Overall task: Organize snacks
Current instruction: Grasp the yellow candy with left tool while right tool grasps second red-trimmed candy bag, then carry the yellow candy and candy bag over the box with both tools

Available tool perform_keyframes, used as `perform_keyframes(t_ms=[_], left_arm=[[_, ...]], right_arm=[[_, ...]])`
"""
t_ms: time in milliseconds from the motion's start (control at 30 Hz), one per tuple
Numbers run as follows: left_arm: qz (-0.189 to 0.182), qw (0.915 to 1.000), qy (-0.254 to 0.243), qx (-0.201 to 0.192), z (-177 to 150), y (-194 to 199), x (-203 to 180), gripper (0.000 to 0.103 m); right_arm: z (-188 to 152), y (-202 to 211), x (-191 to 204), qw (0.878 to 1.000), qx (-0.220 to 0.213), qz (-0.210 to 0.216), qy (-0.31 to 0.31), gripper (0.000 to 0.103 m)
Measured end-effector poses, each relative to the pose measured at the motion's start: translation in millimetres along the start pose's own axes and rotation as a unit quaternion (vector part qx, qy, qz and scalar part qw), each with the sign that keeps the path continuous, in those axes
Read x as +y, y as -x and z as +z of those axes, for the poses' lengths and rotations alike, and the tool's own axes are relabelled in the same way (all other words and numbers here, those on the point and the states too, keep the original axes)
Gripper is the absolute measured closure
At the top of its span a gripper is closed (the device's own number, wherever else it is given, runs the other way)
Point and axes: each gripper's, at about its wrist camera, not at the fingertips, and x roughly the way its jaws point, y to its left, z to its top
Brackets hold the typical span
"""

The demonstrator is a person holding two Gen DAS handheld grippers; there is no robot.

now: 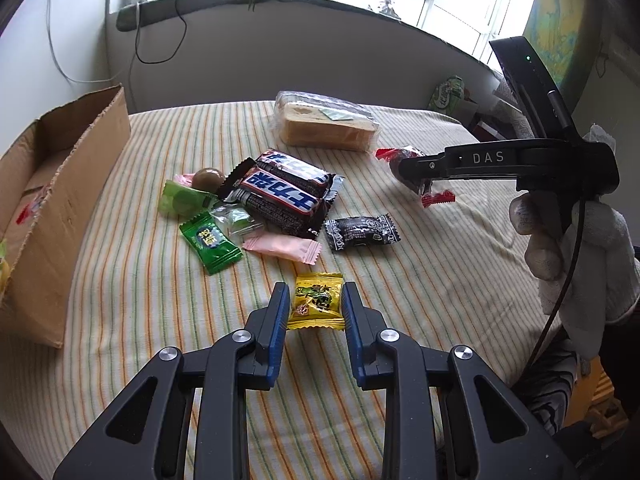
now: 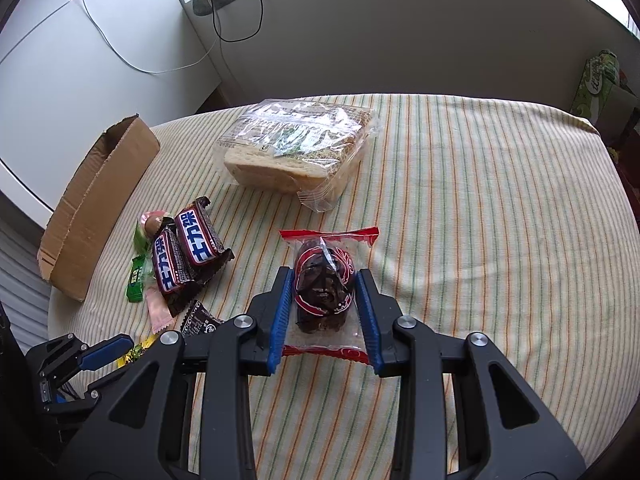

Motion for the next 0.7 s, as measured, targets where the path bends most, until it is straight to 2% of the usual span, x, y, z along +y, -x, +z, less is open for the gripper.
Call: perform_keyframes(t_ms=[367,700], left_arm=[[0.001,0.9994,0.008,-0.034,4.8,27.1,5.0,0.078],[0.014,0.9963,0.031,-0.079,13.3,57.4,28.2,0.078]], right_arm=[[0.4,31.7,10.9,0.999,-0.03,0.008,0.01,0.07],[7.4,47.2,49.3,0.998,-0.046,0.027,0.043,0.07]])
